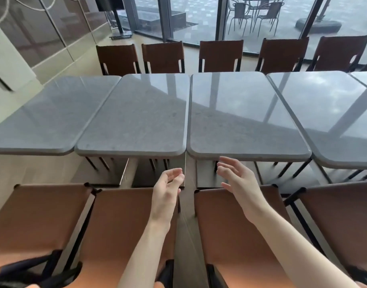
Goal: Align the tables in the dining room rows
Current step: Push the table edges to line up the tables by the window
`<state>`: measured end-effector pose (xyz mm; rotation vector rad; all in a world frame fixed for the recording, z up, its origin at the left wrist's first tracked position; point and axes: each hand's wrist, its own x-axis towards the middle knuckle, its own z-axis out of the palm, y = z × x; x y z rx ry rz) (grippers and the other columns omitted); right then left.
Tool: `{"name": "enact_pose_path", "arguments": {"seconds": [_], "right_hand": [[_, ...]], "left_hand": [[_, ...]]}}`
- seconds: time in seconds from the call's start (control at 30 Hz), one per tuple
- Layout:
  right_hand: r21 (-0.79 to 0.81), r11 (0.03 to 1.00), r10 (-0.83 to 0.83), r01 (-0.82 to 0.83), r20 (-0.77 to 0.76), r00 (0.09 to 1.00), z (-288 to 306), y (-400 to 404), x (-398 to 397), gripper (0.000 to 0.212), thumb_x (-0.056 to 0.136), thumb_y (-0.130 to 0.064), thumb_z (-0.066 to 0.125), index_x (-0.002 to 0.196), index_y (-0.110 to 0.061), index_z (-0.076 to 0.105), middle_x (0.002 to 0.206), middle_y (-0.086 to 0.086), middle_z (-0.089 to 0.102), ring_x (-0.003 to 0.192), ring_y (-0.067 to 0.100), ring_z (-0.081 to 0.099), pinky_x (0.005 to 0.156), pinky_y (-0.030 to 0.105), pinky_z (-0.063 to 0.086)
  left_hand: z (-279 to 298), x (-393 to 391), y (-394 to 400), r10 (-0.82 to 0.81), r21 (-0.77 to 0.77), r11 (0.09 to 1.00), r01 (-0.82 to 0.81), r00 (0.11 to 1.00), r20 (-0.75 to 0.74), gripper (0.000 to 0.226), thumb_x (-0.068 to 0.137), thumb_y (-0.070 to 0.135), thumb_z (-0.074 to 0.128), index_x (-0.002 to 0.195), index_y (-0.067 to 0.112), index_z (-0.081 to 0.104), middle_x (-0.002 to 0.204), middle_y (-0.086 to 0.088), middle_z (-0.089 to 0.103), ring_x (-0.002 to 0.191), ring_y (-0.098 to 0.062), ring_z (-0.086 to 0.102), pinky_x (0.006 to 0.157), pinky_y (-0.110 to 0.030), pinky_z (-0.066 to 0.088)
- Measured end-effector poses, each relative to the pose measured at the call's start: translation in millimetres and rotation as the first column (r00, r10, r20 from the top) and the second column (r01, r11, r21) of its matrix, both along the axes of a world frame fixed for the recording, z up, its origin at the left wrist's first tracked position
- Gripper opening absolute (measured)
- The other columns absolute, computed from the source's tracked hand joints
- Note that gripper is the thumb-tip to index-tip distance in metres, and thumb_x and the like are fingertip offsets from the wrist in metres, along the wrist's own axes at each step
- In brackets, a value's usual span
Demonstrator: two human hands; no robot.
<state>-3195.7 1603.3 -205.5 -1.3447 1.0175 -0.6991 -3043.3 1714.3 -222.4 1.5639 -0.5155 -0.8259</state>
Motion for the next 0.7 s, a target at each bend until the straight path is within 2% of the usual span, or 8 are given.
{"name": "enact_pose_path", "arguments": {"seconds": [0.17,0.43,0.5,0.6,0.7], "right_hand": [[0.002,1.0,-0.027,0.027,0.063,0.998,18.9,57.8,-46.4,0.025,0.097,-0.021,0.063,0.117,-0.035,0.068,0.121,-0.012,0.07,0.119,0.007,0.063,0.098,0.035,0.054],[-0.02,0.997,-0.071,0.072,0.078,0.994,51.0,120.7,-115.2,0.022,0.098,-0.019,0.061,0.115,-0.03,0.07,0.119,-0.007,0.071,0.117,0.011,0.065,0.092,0.031,0.054],[-0.021,0.997,-0.079,0.08,0.083,0.993,57.0,130.2,-124.5,0.02,0.098,-0.018,0.061,0.112,-0.03,0.071,0.118,-0.004,0.072,0.116,0.012,0.066,0.091,0.03,0.054],[-0.017,0.996,-0.086,0.088,0.099,0.991,64.6,140.6,-129.4,0.018,0.099,-0.018,0.061,0.111,-0.028,0.071,0.116,-0.002,0.072,0.113,0.012,0.067,0.09,0.029,0.055],[-0.011,0.996,-0.082,0.083,0.105,0.991,68.6,146.0,-125.1,0.018,0.099,-0.017,0.061,0.112,-0.025,0.071,0.115,-0.001,0.072,0.11,0.011,0.068,0.088,0.028,0.055]], "left_hand": [[27.4,-33.3,64.9,-0.028,-0.006,1.0,0.029,0.995,0.092,0.032,0.083,0.043,0.06,0.107,0.027,0.072,0.111,0.012,0.072,0.111,-0.011,0.066,0.102,-0.039,0.052],[61.9,-83.6,126.2,-0.101,-0.055,0.993,0.107,0.989,0.107,0.029,0.088,0.039,0.058,0.106,0.022,0.072,0.104,0.007,0.073,0.107,-0.01,0.068,0.102,-0.039,0.052],[68.2,-88.1,134.6,-0.109,-0.064,0.991,0.117,0.987,0.121,0.022,0.095,0.033,0.058,0.107,0.021,0.072,0.106,0.006,0.073,0.107,-0.009,0.068,0.102,-0.038,0.052],[75.4,-89.2,145.1,-0.112,-0.078,0.989,0.125,0.982,0.149,0.021,0.095,0.032,0.058,0.106,0.022,0.073,0.106,0.007,0.074,0.106,-0.008,0.068,0.099,-0.036,0.053],[79.7,-85.2,152.7,-0.114,-0.067,0.99,0.127,0.979,0.171,0.02,0.102,0.023,0.054,0.106,0.02,0.072,0.109,0.004,0.073,0.105,-0.008,0.068,0.098,-0.035,0.053]]}}
